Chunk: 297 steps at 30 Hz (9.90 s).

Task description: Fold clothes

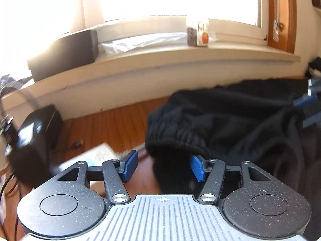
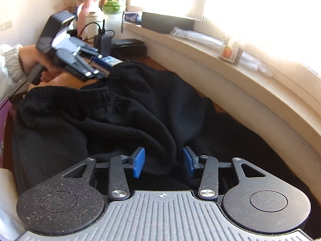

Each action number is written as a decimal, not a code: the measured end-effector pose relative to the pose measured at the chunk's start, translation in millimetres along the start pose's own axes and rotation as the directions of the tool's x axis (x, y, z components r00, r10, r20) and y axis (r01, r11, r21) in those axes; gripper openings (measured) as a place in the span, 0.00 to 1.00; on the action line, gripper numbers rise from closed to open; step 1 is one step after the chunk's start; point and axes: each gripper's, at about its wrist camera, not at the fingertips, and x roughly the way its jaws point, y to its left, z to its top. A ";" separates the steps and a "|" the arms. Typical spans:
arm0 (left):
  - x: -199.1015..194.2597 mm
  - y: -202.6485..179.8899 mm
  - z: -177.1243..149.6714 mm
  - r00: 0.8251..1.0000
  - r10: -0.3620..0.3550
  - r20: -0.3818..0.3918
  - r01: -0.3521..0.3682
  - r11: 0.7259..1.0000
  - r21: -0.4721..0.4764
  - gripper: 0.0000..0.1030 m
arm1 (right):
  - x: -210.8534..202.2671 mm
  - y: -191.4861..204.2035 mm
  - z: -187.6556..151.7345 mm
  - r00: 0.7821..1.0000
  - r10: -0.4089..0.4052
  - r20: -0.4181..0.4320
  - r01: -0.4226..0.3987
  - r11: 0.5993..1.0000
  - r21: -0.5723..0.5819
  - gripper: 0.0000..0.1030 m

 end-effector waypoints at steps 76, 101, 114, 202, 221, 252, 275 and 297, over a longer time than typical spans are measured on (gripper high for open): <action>-29.0 22.6 -37.9 0.999 -0.041 -0.017 0.037 0.984 -0.175 0.47 | 25.4 245.8 31.5 0.985 0.145 0.098 -0.091 0.903 -0.419 0.50; -45.0 4.1 -47.4 0.988 -0.148 0.046 0.154 0.971 -0.184 0.13 | 24.8 227.9 22.1 0.984 0.147 0.097 -0.102 0.923 -0.372 0.56; -28.7 14.3 -43.4 0.986 -0.159 0.040 0.164 0.967 -0.193 0.16 | 8.3 224.3 23.4 0.975 0.191 0.110 -0.145 0.932 -0.332 0.07; 186.7 -289.9 119.3 0.867 -0.491 -0.086 0.495 0.828 0.264 0.39 | -156.8 -280.7 -249.0 0.826 -0.526 -0.203 0.541 0.638 0.548 0.67; 133.1 -281.3 82.7 0.847 -0.524 -0.086 0.524 0.796 0.304 0.42 | -193.7 -194.5 -263.5 0.824 -0.537 -0.179 0.535 0.637 0.555 0.67; 118.4 -266.9 81.1 0.827 -0.561 -0.017 0.542 0.790 0.288 0.42 | -292.3 -152.2 -330.3 0.796 -0.560 -0.228 0.599 0.679 0.425 0.79; 75.2 -306.0 78.9 0.750 -0.635 -0.184 0.658 0.690 0.301 0.42 | -296.9 -150.1 -337.3 0.847 -0.508 -0.156 0.516 0.717 0.468 0.43; 68.7 -289.7 146.4 0.867 -0.468 0.169 0.409 0.864 0.294 0.05 | -294.8 -178.4 -252.8 0.655 -0.744 -0.128 0.753 0.629 0.195 0.03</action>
